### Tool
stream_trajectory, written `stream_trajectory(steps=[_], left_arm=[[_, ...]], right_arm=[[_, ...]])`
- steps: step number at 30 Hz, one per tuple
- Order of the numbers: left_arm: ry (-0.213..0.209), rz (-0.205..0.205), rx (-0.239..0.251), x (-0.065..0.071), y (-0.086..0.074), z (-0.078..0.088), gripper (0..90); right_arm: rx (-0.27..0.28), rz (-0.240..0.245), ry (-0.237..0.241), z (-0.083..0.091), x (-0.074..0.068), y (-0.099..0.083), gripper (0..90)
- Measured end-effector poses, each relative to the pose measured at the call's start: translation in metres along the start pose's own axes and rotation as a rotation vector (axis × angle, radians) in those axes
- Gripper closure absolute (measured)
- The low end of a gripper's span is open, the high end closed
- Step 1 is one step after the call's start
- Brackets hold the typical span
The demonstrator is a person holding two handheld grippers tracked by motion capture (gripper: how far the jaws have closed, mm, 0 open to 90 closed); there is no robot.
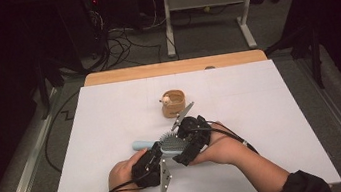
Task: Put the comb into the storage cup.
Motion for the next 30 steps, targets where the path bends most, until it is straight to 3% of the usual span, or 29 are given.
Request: stream_trajectory(steps=[9,15,20,26,30], left_arm=[[0.006,0.010,-0.007,-0.004,-0.001,0.000,77.8],[0.005,0.056,-0.004,-0.008,-0.003,0.001,77.8],[0.005,0.057,-0.003,-0.008,-0.003,0.001,77.8],[0.016,0.075,0.000,-0.013,-0.002,0.004,77.8],[0.014,0.111,0.003,-0.016,-0.003,0.004,77.8]], right_arm=[[-0.005,0.011,-0.020,0.008,0.003,-0.008,0.2],[0.001,0.008,-0.028,0.013,0.005,-0.016,0.2],[-0.013,0.016,-0.042,0.015,0.009,-0.027,0.2],[-0.020,-0.012,-0.063,0.013,0.017,-0.039,0.2],[-0.025,-0.022,-0.078,0.010,0.022,-0.047,0.2]])
Point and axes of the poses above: each handheld gripper's, and its own axes: z roughly backward along the jaws, y roughly out of its top, x roughly to its right, the point moved 7 cm from there along -z, roughly forward along the jaws, and after that the axes turned 1 degree about x, right-handed, at the moved point
